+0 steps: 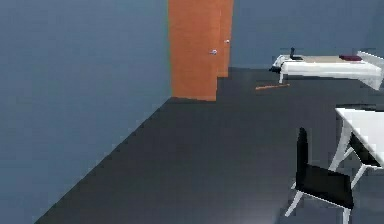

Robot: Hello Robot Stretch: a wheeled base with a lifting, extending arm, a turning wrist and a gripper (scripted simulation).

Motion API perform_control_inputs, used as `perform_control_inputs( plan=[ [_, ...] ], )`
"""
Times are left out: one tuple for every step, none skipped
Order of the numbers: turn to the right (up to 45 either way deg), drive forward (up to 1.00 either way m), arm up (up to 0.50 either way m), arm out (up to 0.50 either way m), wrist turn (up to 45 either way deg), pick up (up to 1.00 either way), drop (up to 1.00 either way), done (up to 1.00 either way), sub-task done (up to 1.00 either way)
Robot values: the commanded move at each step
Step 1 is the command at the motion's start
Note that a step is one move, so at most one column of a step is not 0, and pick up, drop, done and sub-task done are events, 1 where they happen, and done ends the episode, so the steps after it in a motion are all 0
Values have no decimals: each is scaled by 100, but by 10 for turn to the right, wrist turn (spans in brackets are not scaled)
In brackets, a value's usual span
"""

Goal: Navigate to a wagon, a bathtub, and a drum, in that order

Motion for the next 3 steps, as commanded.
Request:
perform_control_inputs(
  plan=[
    [0,10,0,0,0,0,0,0,0],
    [120,0,0,0,0,0,0,0,0],
    [0,100,0,0,0,0,0,0,0]
  ],
)
